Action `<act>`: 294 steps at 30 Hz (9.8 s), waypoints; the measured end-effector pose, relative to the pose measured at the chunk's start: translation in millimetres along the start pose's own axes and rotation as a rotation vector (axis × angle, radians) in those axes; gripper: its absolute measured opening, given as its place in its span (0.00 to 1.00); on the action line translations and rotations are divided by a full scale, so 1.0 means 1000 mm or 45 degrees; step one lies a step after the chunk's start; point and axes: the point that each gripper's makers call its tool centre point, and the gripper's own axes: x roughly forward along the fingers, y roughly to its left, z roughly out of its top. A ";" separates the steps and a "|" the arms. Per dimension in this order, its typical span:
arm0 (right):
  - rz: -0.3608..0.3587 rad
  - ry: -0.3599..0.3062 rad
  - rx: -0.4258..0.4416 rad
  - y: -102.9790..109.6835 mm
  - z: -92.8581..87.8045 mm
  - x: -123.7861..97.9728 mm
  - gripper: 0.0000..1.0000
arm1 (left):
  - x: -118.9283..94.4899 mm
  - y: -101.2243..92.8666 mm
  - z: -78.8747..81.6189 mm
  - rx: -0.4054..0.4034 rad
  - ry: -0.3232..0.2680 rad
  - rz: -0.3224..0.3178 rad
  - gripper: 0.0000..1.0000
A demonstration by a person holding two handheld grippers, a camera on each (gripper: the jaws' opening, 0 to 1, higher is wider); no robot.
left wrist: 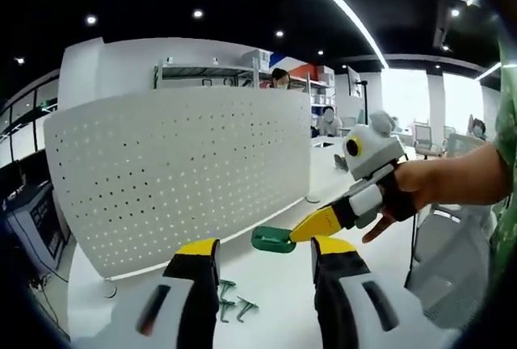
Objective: Insert the hook assembly into the mounting plate slot until the hook locks in place.
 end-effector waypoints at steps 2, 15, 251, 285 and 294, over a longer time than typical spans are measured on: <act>0.004 -0.006 0.005 0.002 0.001 -0.001 0.00 | 0.000 -0.001 0.002 0.018 -0.004 0.003 0.45; 0.015 -0.010 0.021 0.010 0.000 -0.004 0.00 | 0.000 -0.008 0.009 0.150 -0.034 -0.024 0.22; -0.307 -0.135 -0.981 0.052 0.042 -0.005 0.01 | 0.000 -0.012 0.029 -0.174 -0.123 -0.044 0.02; -0.338 -0.177 -0.922 0.051 0.051 -0.013 0.01 | -0.004 -0.013 0.036 -0.161 -0.191 -0.072 0.12; -0.363 -0.184 -0.924 0.048 0.054 -0.016 0.01 | -0.005 -0.021 0.042 -0.130 -0.208 -0.128 0.29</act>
